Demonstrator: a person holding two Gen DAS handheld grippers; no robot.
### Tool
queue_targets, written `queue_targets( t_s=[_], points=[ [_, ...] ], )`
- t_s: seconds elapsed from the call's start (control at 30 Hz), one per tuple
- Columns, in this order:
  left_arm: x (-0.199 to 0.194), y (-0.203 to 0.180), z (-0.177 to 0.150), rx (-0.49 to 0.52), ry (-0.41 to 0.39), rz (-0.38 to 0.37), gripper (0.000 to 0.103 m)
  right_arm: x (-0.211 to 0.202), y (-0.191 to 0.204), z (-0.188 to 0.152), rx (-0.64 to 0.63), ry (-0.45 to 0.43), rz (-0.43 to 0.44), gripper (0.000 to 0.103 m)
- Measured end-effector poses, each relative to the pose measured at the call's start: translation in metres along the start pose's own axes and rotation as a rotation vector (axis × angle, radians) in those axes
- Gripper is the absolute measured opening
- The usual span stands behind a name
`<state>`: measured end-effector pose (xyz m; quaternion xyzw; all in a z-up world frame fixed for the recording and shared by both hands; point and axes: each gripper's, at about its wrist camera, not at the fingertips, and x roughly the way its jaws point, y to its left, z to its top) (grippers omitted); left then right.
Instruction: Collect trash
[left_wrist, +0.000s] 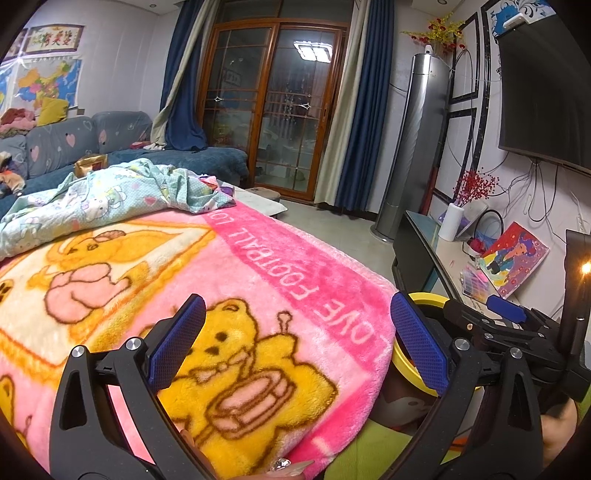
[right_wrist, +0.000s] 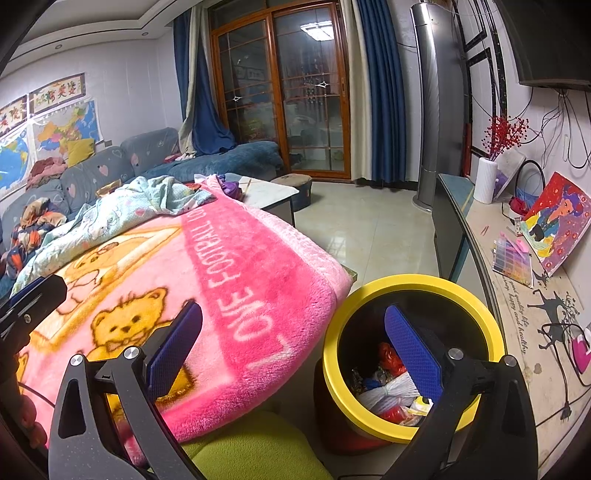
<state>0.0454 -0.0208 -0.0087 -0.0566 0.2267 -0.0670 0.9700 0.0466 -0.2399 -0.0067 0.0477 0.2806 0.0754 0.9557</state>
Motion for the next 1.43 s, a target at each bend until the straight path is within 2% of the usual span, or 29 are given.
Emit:
queue_targets(
  t_s=[0.6, 0.83, 0.9, 1.03, 1.1, 1.17, 1.23, 1.3, 1.37, 1.4, 1.43],
  points=[
    [0.001, -0.002, -0.008, -0.002, 0.017, -0.004, 0.092, 0.000, 0.000, 0.001, 0.000, 0.001, 0.001, 0.096],
    [0.012, 0.001, -0.008, -0.014, 0.072, 0.010, 0.092, 0.002, 0.000, 0.000, -0.001, 0.002, 0.008, 0.096],
    [0.014, 0.005, -0.010, -0.021, 0.091, 0.033, 0.092, 0.003, 0.001, 0.000, -0.003, 0.000, 0.022, 0.096],
    [0.014, 0.022, -0.009, -0.078, 0.110, 0.033, 0.092, 0.010, 0.022, 0.007, -0.050, 0.022, 0.095, 0.096],
    [0.008, 0.038, -0.007, -0.118, 0.110, 0.042, 0.092, 0.012, 0.042, 0.014, -0.097, 0.026, 0.144, 0.096],
    [0.002, 0.060, -0.007, -0.164, 0.134, 0.059, 0.092, 0.015, 0.074, 0.023, -0.144, 0.035, 0.238, 0.096],
    [-0.014, 0.095, -0.007, -0.207, 0.137, 0.146, 0.092, 0.021, 0.111, 0.031, -0.190, 0.063, 0.335, 0.096],
    [-0.036, 0.137, -0.012, -0.232, 0.133, 0.296, 0.092, 0.032, 0.165, 0.031, -0.261, 0.128, 0.459, 0.096],
    [-0.054, 0.185, -0.020, -0.285, 0.173, 0.464, 0.092, 0.044, 0.233, 0.020, -0.336, 0.220, 0.589, 0.096],
    [-0.070, 0.222, -0.030, -0.345, 0.200, 0.567, 0.092, 0.051, 0.264, 0.012, -0.369, 0.270, 0.642, 0.096],
    [-0.078, 0.242, -0.036, -0.380, 0.218, 0.620, 0.092, 0.058, 0.292, 0.002, -0.391, 0.307, 0.672, 0.096]
  ],
)
